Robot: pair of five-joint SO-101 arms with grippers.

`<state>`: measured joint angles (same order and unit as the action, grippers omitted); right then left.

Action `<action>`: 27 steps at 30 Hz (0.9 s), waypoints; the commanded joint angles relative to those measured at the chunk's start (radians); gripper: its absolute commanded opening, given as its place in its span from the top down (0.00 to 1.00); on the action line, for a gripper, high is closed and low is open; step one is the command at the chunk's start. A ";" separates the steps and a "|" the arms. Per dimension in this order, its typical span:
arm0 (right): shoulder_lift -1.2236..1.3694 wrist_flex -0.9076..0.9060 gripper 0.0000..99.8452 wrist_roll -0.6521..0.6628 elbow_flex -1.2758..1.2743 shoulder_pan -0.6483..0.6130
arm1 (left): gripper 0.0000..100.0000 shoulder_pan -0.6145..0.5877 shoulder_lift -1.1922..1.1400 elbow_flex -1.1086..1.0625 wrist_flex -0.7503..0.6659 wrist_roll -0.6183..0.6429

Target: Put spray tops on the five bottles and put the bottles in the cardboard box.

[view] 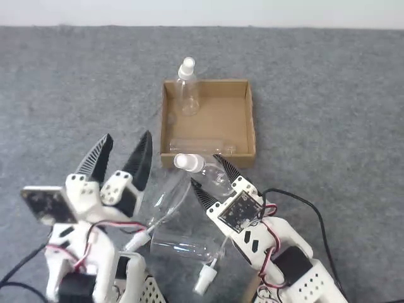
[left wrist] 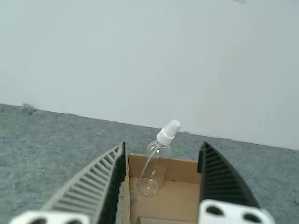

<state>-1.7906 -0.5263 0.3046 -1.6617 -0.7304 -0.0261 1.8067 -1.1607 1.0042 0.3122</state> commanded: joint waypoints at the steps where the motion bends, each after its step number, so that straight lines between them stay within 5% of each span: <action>1: -0.024 0.002 0.94 0.014 -0.018 0.010 | 0.77 -0.015 0.015 -0.102 -0.146 0.032; 7: -0.024 0.005 0.94 0.014 -0.017 0.010 | 0.77 0.020 0.014 -0.214 -0.250 0.034; 27: -0.024 0.005 0.94 0.006 -0.009 0.012 | 0.80 0.370 0.012 -0.325 -0.250 -0.032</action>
<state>-1.7906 -0.5263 0.3030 -1.6617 -0.7242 0.2977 1.8067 -1.4768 0.7756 0.3168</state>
